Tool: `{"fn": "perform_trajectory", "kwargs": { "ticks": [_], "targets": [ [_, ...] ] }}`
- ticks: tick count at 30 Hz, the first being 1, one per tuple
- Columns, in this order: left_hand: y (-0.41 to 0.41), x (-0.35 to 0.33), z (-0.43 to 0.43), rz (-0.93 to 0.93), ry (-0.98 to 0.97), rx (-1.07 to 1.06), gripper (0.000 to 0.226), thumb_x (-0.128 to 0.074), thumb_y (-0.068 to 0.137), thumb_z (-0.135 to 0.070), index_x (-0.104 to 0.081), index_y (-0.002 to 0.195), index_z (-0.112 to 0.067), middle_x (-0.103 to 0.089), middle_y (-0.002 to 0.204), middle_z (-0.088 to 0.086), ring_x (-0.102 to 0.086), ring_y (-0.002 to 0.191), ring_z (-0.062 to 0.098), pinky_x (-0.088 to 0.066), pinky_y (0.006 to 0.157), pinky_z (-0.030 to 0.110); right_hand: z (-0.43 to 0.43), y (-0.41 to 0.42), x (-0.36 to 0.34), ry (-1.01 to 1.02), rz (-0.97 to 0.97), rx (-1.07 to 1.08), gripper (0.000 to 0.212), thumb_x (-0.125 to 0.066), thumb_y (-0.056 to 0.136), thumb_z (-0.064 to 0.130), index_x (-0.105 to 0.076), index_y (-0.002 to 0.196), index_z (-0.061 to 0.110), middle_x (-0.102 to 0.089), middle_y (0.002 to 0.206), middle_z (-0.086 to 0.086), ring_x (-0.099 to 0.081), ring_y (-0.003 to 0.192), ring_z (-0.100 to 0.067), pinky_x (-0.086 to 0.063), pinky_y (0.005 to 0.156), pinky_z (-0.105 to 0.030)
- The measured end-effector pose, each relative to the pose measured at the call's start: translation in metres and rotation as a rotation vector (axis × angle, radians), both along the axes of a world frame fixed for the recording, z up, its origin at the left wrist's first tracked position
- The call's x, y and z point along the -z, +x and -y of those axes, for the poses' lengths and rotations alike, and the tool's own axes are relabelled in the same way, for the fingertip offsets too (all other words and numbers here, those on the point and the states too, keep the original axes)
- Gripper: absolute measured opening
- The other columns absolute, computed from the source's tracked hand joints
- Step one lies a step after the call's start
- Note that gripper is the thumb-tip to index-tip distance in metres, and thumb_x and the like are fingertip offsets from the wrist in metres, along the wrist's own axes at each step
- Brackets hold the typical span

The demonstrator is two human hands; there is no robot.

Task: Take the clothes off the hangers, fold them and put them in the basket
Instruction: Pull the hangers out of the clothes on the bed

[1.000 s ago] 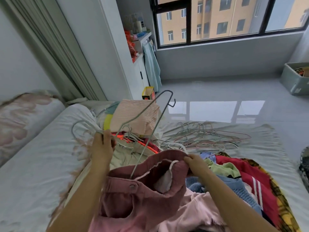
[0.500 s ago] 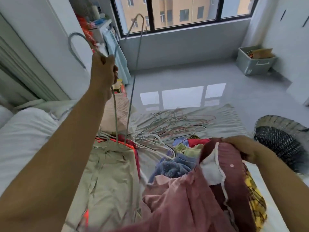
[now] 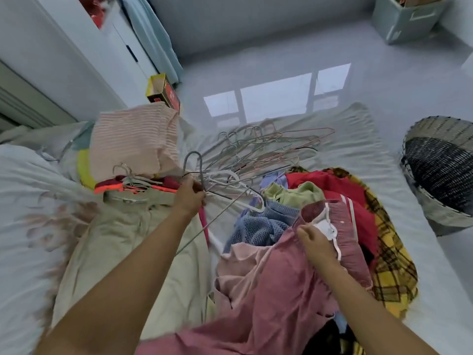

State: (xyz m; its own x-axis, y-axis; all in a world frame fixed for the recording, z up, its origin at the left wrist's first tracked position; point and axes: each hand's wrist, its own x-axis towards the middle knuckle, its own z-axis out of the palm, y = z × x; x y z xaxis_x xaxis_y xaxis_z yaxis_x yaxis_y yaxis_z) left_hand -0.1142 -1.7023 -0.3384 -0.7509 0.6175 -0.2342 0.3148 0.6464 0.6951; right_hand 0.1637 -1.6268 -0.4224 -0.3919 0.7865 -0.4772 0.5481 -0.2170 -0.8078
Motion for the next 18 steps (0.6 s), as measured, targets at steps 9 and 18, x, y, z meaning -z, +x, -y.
{"fn": "perform_trajectory", "kwargs": {
  "ticks": [9,18],
  "targets": [
    [-0.04,0.044,-0.098,-0.016,-0.037,0.27,0.023,-0.044,0.085,0.014,-0.052,0.087,-0.008,-0.059,0.068,0.006,-0.051,0.038,-0.002,-0.042,0.045,0.014,0.001,-0.001,0.086,0.057,0.054,0.131,0.02,-0.051,0.095,0.015,-0.063,0.107,0.005,-0.059,0.1,-0.004,-0.052,0.099,-0.021,-0.035,0.082,-0.029],
    [-0.096,0.14,-0.1,-0.043,-0.202,0.087,0.027,-0.054,0.088,-0.003,-0.056,0.113,0.005,-0.061,0.113,0.022,-0.057,0.106,0.029,-0.04,0.084,0.03,-0.005,0.0,0.147,0.126,0.127,0.204,0.04,-0.039,0.077,0.063,-0.061,0.076,0.03,-0.069,0.083,-0.007,-0.061,0.084,-0.029,-0.04,0.07,-0.027]
  ]
}}
